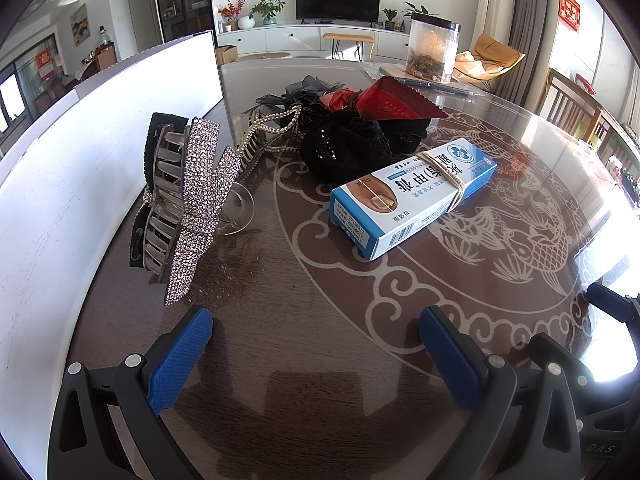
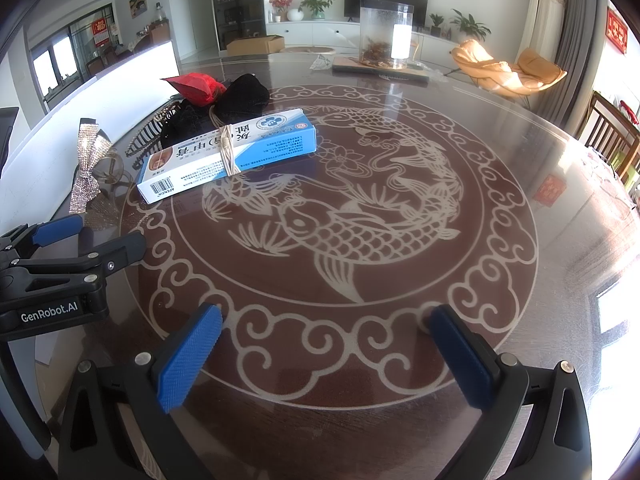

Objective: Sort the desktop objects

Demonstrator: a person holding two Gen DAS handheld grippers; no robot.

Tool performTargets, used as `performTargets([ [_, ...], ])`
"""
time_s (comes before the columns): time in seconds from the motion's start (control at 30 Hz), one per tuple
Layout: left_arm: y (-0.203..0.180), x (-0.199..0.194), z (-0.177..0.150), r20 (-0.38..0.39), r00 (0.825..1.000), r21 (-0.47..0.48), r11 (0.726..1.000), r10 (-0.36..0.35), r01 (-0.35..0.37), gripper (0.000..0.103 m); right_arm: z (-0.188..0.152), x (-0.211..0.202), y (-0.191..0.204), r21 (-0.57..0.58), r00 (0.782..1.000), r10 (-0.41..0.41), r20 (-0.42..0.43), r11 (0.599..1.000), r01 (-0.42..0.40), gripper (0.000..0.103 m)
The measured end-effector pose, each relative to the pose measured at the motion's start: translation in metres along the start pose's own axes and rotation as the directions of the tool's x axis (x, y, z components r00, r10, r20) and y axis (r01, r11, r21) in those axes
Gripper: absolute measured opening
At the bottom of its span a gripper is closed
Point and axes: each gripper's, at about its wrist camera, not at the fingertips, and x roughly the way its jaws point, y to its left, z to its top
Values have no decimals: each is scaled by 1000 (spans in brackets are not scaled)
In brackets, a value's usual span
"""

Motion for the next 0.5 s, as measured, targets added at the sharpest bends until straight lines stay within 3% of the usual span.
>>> performTargets([
  [0.5, 0, 0, 0, 0, 1000, 0, 1000, 0, 0, 103, 0, 0, 0, 0, 1000, 0, 0, 1000, 0, 103],
])
